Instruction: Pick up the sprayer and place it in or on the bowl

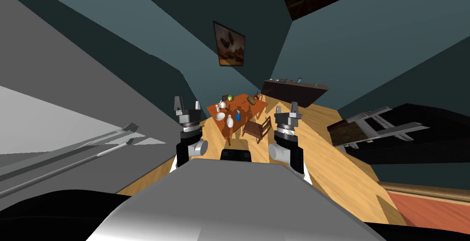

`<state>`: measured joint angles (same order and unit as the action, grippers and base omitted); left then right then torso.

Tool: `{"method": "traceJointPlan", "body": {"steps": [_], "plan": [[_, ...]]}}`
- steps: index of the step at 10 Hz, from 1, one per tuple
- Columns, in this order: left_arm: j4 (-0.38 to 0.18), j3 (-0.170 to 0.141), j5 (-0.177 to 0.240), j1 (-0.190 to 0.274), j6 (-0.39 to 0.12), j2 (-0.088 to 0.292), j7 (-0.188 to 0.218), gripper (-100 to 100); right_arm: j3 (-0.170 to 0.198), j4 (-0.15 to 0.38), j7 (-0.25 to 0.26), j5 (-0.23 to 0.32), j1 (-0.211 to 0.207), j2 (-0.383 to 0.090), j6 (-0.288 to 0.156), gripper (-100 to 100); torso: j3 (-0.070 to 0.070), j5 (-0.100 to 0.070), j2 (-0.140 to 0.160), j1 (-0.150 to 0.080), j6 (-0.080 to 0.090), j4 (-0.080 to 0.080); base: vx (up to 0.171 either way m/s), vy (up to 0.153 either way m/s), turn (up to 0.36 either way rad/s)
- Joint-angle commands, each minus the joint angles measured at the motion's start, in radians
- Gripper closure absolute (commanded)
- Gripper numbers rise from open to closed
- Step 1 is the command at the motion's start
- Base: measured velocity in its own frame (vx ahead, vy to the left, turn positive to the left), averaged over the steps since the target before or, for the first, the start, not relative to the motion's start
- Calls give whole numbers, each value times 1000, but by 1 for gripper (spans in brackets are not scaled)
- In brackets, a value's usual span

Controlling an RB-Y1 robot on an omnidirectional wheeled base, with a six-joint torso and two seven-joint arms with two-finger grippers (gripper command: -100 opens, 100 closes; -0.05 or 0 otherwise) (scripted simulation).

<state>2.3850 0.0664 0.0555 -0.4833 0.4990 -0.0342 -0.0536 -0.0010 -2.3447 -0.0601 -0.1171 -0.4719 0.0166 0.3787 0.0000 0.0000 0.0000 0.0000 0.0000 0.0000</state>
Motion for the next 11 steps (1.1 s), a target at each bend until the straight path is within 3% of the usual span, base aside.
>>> {"method": "traceJointPlan", "body": {"steps": [1, 6, 11], "plan": [[0, 0, 0, 0, 0, 0, 0, 0, 2, 10, -10, -6, 4, -31, -1, -100, 0, 0, 0, 0, 0, 0, 3, -3, 17], [0, 0, 0, 0, 0, 0, 0, 0, 20, 91, -92, -50, 39, -133, -13, -100, 0, 0, -1, -2, 0, 0, 7, -22, 42], [0, 0, 0, 0, 0, 0, 0, 0, 48, 231, -223, -128, 98, -184, -39, -100, 0, -1, -1, -4, 0, 0, 5, -51, 72]]}}
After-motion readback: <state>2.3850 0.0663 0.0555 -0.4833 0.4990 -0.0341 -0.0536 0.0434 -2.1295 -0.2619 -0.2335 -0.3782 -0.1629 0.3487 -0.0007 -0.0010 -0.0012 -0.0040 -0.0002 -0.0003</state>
